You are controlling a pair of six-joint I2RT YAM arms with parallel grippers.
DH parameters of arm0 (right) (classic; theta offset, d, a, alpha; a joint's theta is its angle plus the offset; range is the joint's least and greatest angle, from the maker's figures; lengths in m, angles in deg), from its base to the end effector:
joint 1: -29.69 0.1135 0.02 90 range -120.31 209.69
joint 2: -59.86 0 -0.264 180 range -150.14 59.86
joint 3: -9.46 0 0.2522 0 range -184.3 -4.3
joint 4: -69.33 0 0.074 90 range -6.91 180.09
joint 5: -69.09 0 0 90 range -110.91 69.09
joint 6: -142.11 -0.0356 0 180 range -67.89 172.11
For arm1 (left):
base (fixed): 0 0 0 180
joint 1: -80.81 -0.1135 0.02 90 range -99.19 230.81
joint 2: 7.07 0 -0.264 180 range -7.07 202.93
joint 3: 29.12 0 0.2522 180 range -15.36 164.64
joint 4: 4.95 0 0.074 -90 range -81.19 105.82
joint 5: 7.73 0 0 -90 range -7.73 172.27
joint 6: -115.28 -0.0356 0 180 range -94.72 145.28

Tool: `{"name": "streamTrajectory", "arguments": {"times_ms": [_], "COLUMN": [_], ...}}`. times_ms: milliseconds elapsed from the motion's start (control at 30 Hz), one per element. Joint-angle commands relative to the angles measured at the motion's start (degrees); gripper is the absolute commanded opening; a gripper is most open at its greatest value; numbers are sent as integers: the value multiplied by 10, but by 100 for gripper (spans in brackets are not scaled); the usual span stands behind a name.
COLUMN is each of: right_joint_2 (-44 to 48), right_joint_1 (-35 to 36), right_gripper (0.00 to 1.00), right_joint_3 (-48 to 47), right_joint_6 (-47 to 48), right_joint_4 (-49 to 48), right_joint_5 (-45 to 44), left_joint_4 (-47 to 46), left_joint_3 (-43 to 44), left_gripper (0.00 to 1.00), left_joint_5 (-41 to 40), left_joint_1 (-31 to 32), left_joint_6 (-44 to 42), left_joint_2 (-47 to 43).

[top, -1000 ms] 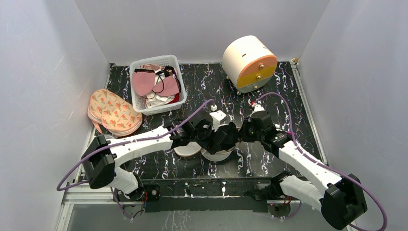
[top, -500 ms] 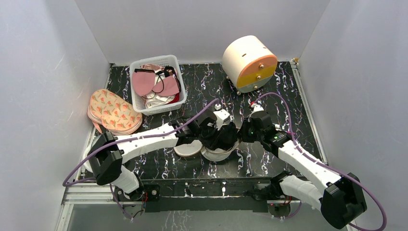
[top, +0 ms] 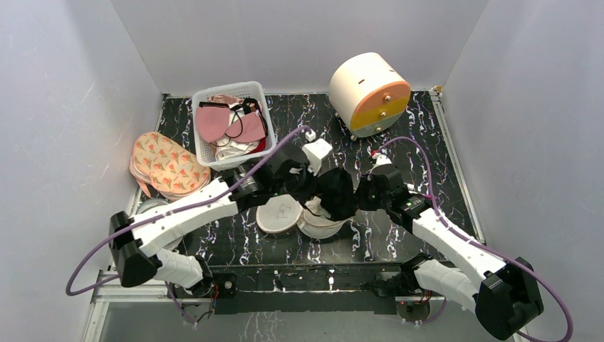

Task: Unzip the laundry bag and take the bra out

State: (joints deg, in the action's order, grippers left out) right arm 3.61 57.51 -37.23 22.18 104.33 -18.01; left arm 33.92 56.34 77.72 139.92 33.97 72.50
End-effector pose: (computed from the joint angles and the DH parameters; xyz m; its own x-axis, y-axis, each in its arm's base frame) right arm 0.1761 0.0950 0.2143 -0.7863 0.1485 -0.5998 -0.1219 0.9143 0.3863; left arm 0.1641 -0.2688 0.3394 -0.4003 0.3758 -0.8358 0.7696 0.6329 -0.0841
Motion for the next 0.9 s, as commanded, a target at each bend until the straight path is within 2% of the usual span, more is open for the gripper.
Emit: {"name": "streamTrajectory", "arguments": {"times_ms": [0, 233, 433, 567, 700, 867], "right_joint_2": [17, 26, 34, 35, 35, 36], "right_joint_1": [2, 2, 2, 2, 2, 2], "right_gripper": [2, 4, 11, 21, 37, 51], "right_joint_3": [-4, -2, -4, -4, -7, -8], "right_joint_6": [7, 8, 8, 7, 6, 7], "right_joint_4": [-13, -9, -7, -6, -3, -3], "right_joint_5": [-15, -21, -23, -21, -17, -17], "left_joint_4": [42, 62, 160, 215, 249, 274], "left_joint_3": [60, 121, 221, 276, 313, 379], "left_gripper": [0, 0, 0, 0, 0, 0], "left_joint_5": [-45, -78, -179, -210, -232, -292], "left_joint_1": [0, 0, -3, -34, -102, -178], "left_joint_6": [-10, -4, 36, 42, 42, 21], "left_joint_2": [-60, -79, -26, 15, 46, 105]}}
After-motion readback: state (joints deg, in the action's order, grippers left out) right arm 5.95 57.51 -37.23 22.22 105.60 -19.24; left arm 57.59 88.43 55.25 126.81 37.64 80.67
